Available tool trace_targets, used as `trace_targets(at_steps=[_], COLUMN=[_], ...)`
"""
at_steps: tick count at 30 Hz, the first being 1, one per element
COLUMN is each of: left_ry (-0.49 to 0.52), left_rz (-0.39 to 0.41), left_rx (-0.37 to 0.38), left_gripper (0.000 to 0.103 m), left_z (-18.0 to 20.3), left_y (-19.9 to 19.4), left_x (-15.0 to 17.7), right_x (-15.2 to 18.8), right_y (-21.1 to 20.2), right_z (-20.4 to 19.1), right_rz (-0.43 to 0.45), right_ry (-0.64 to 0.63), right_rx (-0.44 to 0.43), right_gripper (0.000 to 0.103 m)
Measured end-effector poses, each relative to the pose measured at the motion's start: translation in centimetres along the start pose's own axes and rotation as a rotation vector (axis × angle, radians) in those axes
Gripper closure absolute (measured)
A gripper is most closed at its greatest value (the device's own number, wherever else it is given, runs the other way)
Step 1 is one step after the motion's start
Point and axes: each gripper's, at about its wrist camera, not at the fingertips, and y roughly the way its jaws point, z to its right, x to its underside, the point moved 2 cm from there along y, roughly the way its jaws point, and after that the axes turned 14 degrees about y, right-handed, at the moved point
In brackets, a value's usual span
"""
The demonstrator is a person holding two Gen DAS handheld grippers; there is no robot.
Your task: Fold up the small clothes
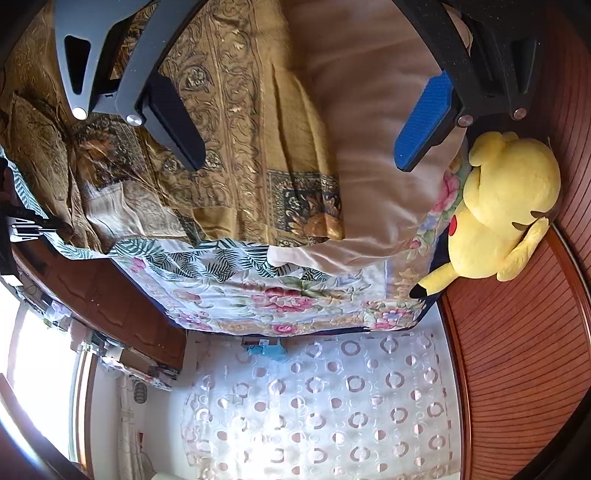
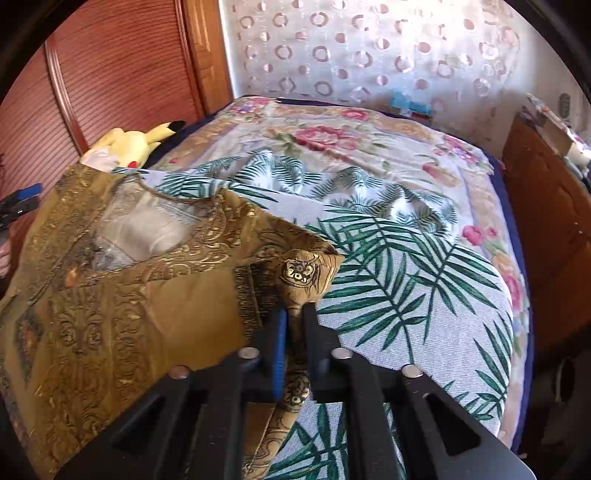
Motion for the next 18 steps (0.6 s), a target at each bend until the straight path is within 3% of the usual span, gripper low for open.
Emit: trace_targets(at_steps=[4, 11, 14, 18], left_ry=[0.010, 0.011, 0.009, -0.010], left_rz=[0.007, 0.001, -0.005, -0.026], left_rx=[-0.008, -0.002, 0.009, 0.039], left_gripper=[0.000, 0.001, 0.011, 0.038], left_z=[-0.4, -1.3, -1.7, -2.4], left_y=[0.3, 1.2, 1.6, 2.5], left_x=[-0.3, -0.6, -0.8, -1.0], right_x=[-0.4, 0.3, 0.4, -0.2], right_y=[-1.9, 0.1, 0.7, 0.8], right_z=[1.0, 1.6, 1.8, 1.7], right_rz=[0.097, 0.044, 0.040, 0.044], right_ry=[0.037, 0.046, 0.065, 0.075], right_rx=[0.042, 0.064, 0.065, 0.066], right_gripper=[0.100, 0.100, 0.100, 0.100])
